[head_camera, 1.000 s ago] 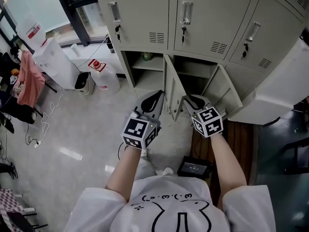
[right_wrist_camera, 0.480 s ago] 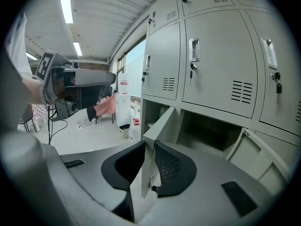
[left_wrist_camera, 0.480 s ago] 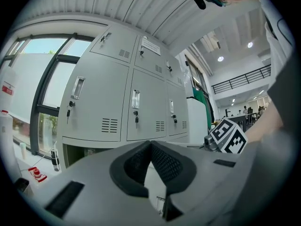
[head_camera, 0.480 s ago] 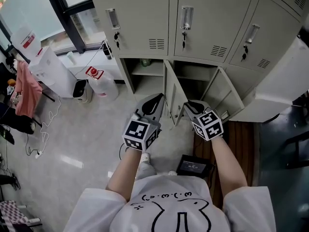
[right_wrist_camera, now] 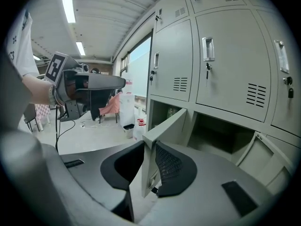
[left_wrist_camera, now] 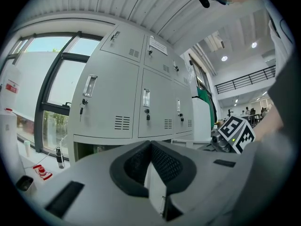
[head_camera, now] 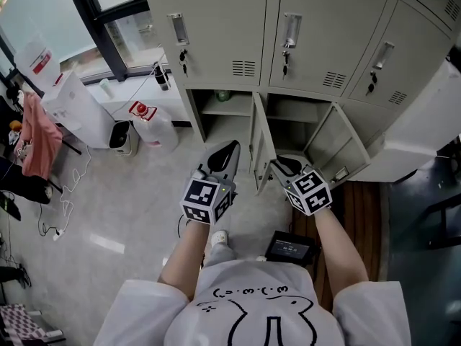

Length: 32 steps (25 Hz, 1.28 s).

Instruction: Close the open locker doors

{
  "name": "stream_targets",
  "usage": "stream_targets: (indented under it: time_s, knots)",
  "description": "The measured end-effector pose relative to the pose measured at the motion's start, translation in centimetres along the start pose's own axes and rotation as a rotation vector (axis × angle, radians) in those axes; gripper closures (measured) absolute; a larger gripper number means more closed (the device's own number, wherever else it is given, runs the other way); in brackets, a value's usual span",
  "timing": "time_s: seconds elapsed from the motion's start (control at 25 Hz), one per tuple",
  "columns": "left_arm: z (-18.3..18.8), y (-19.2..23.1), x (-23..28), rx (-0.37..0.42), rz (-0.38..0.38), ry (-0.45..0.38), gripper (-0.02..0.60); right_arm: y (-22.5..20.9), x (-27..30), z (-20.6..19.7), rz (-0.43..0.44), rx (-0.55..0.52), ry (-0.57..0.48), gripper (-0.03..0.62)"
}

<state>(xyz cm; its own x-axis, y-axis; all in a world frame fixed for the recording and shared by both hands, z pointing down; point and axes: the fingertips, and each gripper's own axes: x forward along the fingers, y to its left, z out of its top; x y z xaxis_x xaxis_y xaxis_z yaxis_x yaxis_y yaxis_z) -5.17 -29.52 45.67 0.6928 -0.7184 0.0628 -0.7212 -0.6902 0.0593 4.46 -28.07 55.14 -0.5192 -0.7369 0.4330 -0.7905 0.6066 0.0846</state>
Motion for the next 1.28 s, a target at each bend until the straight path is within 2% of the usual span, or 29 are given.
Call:
stream_targets:
  time_s: [0.36,0.64,0.88,1.28]
  knots:
    - [-0.2,3.1,-1.7,0.002,-0.003,0.008,0.561,3.6,3.4,2.0,0.026,-0.030,0.008,0.494]
    - [-0.2,7.0,-3.1,-0.013,0.027,-0.010,0.561,6.0,6.9,3.8,0.056,-0.048,-0.004,0.490]
    - [-0.4,9.4,-3.6,0.022,0.028,-0.007,0.561,7.4,10.0,5.3,0.070,-0.048,-0.011,0.477]
    - [0.1,13.8,-3.2,0.030,0.027,-0.026,0.561,8.7,15.2,7.9,0.072,-0.059,-0.022,0.474]
